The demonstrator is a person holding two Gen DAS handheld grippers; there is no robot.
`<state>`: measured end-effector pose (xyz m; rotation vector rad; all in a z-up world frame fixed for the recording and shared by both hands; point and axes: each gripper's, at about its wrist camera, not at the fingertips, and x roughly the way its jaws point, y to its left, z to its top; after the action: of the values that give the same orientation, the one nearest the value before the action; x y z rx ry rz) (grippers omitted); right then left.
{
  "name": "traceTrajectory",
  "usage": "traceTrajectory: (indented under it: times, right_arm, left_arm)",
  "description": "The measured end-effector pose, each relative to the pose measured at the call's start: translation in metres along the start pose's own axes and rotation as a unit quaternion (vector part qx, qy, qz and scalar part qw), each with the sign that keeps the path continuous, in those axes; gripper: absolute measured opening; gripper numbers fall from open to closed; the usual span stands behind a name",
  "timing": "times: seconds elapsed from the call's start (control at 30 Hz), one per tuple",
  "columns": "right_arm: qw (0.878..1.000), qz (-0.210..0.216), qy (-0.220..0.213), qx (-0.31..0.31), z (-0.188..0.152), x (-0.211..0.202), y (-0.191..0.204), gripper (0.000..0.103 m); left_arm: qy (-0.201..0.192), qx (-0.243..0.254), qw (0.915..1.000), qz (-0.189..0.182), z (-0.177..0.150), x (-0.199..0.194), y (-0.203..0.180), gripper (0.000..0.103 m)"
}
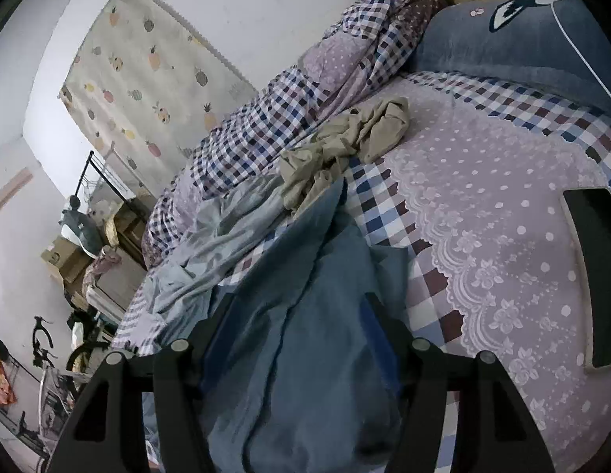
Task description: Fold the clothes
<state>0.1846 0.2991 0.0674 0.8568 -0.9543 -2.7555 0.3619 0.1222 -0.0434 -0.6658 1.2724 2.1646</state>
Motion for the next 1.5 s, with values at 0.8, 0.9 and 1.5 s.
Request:
traceTrajectory:
  times: [0.8, 0.9, 1.5]
  right_arm:
    - [0.999, 0.009, 0.012, 0.031, 0.003, 0.010, -0.008, 0.067]
    - [1.000, 0.008, 0.017, 0.023, 0.002, 0.016, -0.003, 0.067]
    - [0.996, -0.001, 0.085, -0.013, -0.008, 0.067, 0.011, 0.067]
  left_arm:
    - [-0.089, -0.223, 0.9688, -0.061, -0.009, -0.089, 0.130, 0.007]
    - [-0.106, -0.291, 0.9485, -0.068, -0.014, -0.118, 0.182, 0.007]
    - [-0.016, -0.478, 0.8778, -0.031, -0.098, -0.059, 0.457, 0.006]
